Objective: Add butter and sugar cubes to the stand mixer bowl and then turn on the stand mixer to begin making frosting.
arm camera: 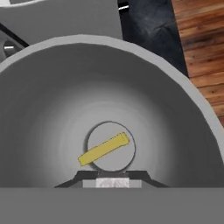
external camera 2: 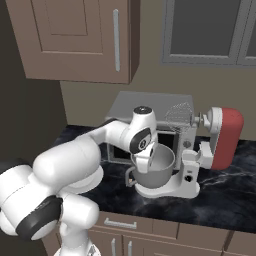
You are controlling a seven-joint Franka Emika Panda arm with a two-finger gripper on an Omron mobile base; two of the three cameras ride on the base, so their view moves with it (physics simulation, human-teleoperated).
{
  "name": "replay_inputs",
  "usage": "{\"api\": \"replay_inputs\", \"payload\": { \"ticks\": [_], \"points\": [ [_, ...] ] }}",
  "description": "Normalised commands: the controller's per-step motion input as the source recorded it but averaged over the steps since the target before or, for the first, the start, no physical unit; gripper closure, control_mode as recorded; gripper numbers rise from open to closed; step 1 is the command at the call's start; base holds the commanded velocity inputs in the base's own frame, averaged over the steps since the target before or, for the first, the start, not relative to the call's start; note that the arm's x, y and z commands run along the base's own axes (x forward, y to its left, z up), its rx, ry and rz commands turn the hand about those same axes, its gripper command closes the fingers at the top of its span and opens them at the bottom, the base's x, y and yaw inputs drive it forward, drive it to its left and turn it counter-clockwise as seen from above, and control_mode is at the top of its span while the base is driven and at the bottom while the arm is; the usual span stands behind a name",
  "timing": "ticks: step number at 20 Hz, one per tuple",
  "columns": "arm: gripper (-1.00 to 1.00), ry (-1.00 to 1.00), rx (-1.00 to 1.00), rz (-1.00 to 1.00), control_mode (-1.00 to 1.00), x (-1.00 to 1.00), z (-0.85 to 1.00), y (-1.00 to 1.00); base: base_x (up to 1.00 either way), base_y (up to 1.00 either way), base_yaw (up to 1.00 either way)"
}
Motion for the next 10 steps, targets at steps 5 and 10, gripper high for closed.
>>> {"api": "replay_inputs", "payload": {
  "ticks": [5,10],
  "points": [
    [-1.0,0.0,0.01,0.0,-1.0,0.03,-0.07,0.0,0.0,0.0,0.0],
    [-1.0,-0.03,0.0,-0.01,-1.0,-0.09,0.24,0.16,0.0,0.0,0.0]
  ]
}}
